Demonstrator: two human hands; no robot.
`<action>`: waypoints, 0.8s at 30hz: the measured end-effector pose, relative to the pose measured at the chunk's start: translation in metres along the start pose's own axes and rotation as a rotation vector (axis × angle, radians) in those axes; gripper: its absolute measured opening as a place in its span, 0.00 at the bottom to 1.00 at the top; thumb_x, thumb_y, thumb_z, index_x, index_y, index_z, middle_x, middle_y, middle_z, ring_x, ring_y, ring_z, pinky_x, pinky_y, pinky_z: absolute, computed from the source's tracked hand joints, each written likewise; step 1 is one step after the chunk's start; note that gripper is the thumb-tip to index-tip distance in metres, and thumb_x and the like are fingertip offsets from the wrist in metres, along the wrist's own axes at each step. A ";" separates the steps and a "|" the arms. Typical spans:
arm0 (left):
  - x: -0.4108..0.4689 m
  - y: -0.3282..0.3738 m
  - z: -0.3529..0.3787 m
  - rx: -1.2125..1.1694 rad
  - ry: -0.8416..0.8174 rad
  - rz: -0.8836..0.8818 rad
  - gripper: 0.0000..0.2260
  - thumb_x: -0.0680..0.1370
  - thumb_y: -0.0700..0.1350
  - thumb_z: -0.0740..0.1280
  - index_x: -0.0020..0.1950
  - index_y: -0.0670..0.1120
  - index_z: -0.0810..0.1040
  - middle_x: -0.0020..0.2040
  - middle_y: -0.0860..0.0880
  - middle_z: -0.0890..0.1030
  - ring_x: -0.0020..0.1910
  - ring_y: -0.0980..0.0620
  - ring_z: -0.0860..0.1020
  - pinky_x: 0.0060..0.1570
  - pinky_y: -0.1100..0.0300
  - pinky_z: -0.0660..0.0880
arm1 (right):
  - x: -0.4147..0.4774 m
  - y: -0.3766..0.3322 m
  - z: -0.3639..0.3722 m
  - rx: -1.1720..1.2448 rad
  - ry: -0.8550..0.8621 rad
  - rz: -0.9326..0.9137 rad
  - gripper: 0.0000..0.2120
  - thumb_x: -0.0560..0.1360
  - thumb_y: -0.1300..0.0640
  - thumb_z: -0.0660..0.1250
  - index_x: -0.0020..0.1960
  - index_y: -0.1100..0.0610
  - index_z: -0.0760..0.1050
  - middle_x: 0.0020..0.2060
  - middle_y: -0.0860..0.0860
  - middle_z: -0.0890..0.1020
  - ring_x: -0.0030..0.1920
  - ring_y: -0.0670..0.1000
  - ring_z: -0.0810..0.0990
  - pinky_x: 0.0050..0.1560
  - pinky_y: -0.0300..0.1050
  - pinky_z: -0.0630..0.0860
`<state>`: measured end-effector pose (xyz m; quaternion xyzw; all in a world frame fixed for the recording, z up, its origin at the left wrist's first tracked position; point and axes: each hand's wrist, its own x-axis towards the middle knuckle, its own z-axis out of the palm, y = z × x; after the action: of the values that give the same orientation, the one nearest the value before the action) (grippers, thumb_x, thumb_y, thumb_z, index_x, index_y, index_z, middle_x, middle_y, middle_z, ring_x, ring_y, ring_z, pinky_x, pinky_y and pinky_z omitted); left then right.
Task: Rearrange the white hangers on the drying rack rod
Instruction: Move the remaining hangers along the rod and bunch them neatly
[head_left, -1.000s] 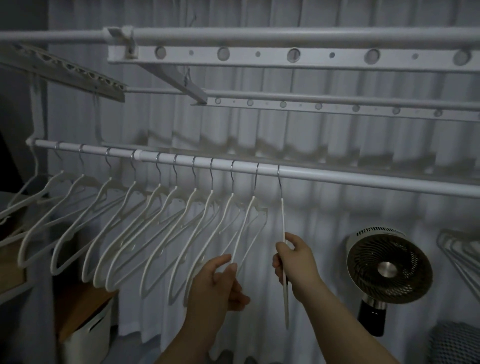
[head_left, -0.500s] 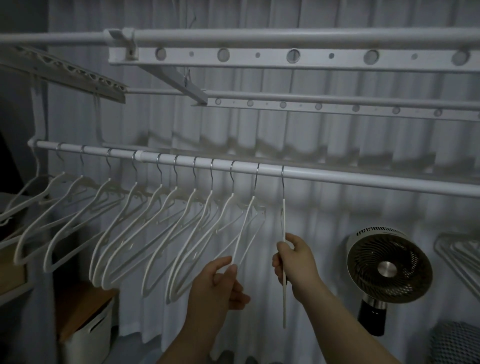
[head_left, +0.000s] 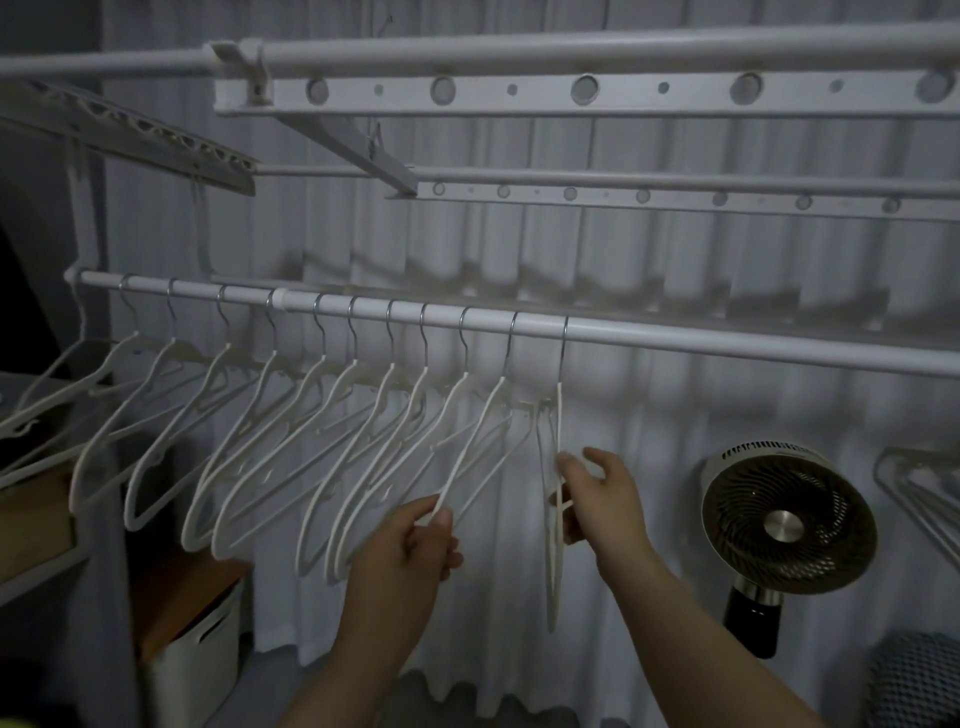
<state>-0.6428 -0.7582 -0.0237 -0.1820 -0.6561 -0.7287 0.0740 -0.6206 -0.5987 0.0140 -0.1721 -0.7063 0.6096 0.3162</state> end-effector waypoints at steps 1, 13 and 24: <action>-0.001 0.001 -0.003 0.045 0.020 0.022 0.05 0.77 0.40 0.62 0.48 0.46 0.76 0.34 0.51 0.78 0.33 0.57 0.78 0.36 0.67 0.75 | 0.001 -0.001 -0.003 0.007 0.037 -0.019 0.20 0.76 0.54 0.61 0.66 0.56 0.63 0.30 0.52 0.76 0.23 0.50 0.71 0.21 0.38 0.69; -0.050 0.043 0.041 0.194 0.113 0.239 0.12 0.75 0.38 0.64 0.37 0.54 0.77 0.31 0.57 0.80 0.33 0.70 0.77 0.32 0.83 0.68 | 0.000 -0.010 -0.090 0.085 0.124 -0.276 0.12 0.76 0.64 0.59 0.58 0.54 0.68 0.34 0.54 0.76 0.28 0.47 0.71 0.21 0.27 0.67; -0.120 0.025 0.233 0.034 -0.184 0.148 0.17 0.75 0.34 0.63 0.33 0.54 0.78 0.27 0.60 0.81 0.30 0.64 0.79 0.32 0.75 0.74 | -0.013 -0.027 -0.321 -0.052 0.370 -0.558 0.17 0.74 0.67 0.60 0.38 0.44 0.72 0.32 0.48 0.76 0.30 0.37 0.75 0.33 0.25 0.70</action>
<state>-0.4838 -0.5483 -0.0272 -0.2946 -0.6570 -0.6904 0.0701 -0.3968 -0.3705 0.0554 -0.0879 -0.6720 0.4399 0.5892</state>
